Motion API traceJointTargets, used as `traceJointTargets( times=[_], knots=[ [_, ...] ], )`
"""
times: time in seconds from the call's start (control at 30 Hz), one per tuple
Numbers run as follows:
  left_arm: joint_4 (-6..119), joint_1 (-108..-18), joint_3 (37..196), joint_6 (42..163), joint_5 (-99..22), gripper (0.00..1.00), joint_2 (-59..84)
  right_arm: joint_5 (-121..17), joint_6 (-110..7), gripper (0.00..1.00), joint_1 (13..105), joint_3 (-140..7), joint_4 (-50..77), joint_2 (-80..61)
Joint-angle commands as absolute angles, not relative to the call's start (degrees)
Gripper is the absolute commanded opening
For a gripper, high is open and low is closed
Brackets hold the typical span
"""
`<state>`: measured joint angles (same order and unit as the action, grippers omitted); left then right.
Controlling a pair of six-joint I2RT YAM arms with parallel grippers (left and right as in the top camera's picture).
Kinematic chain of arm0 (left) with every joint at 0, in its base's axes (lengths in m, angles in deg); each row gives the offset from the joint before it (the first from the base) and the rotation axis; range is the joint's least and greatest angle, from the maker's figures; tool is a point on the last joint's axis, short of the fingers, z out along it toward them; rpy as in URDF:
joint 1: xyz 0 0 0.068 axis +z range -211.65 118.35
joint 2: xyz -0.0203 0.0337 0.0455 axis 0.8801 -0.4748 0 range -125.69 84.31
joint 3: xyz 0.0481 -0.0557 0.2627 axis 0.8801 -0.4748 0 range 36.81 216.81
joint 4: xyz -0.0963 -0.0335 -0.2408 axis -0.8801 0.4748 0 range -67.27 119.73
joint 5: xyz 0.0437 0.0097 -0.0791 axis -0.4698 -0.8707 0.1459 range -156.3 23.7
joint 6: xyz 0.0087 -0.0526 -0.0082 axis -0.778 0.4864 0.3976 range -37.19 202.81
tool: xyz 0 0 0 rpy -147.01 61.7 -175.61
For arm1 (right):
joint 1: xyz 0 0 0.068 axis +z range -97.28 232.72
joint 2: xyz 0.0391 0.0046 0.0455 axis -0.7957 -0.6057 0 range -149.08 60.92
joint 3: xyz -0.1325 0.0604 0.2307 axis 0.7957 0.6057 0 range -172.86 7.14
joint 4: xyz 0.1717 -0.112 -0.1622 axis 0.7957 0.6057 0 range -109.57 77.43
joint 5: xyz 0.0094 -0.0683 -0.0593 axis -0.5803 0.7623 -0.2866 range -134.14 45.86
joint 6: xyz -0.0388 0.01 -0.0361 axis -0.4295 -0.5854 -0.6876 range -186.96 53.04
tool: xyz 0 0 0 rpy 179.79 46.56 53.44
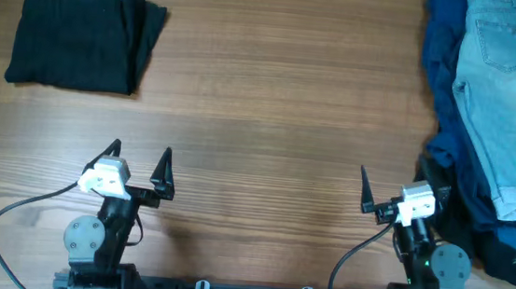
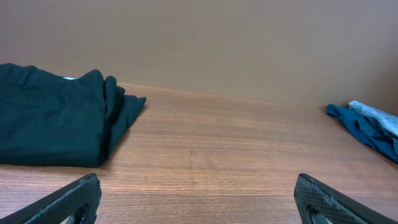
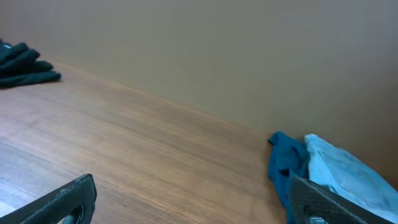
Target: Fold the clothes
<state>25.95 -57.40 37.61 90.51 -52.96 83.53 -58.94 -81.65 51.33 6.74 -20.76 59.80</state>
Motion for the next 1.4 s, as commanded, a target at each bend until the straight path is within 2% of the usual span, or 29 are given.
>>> traceJointTargets(
  times=[0.0,1.37],
  knots=[
    [25.9,-57.0,37.1,91.0,-53.3,1.00,84.1,-56.8,-77.0,1.00,49.3,6.8,-20.6,60.7],
    [25.9,-57.0,37.1,91.0,-53.3,1.00,84.1,-56.6,-75.9,1.00,48.5,6.8,-20.6,60.7]
  ],
)
